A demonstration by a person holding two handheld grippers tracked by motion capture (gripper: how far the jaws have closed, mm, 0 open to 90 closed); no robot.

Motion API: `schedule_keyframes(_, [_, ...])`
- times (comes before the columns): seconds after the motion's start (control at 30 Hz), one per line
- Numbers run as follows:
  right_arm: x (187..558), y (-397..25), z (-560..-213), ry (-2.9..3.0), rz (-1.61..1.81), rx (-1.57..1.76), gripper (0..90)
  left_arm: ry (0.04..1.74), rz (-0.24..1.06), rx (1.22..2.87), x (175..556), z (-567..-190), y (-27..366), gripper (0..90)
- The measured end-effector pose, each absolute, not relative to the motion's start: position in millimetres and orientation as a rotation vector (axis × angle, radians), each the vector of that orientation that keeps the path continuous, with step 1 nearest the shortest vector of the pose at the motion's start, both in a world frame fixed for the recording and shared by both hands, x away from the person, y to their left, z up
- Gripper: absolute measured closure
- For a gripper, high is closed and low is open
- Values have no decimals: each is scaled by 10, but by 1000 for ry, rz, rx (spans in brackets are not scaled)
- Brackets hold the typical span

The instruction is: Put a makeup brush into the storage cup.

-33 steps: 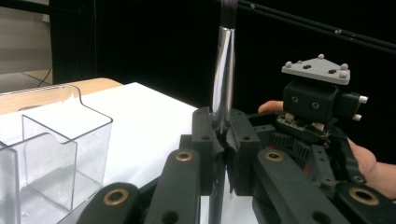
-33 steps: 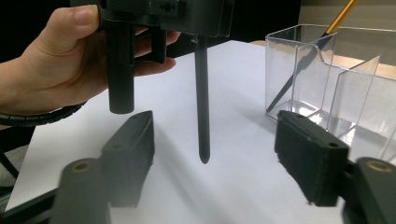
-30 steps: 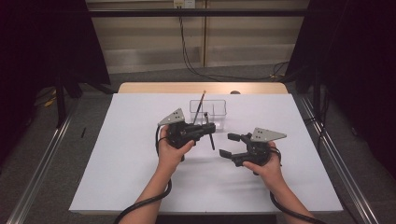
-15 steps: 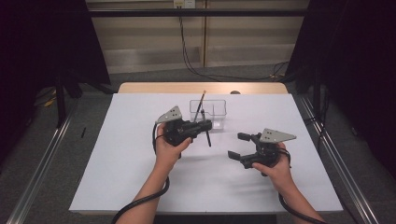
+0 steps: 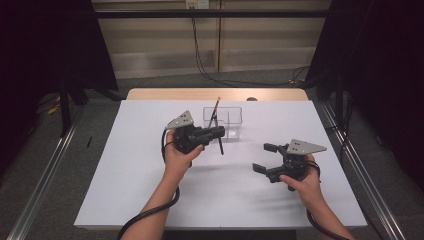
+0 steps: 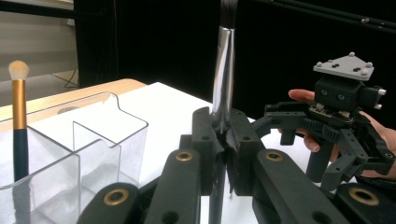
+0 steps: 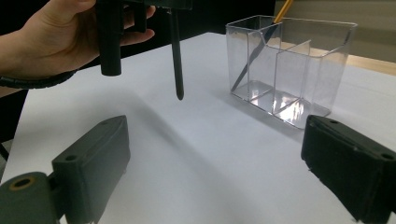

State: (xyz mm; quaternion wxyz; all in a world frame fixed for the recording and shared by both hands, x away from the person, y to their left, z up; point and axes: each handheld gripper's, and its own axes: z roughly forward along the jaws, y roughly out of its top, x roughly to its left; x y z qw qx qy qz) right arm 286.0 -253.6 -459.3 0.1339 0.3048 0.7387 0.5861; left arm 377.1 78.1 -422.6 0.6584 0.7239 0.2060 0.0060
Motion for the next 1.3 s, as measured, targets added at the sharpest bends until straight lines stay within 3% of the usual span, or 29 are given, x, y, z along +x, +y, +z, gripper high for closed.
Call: schedule_keyframes(1.3, [2616,-2972,-4596,2120,1640,903,28,489,70,1670,3898,-4169,825,834])
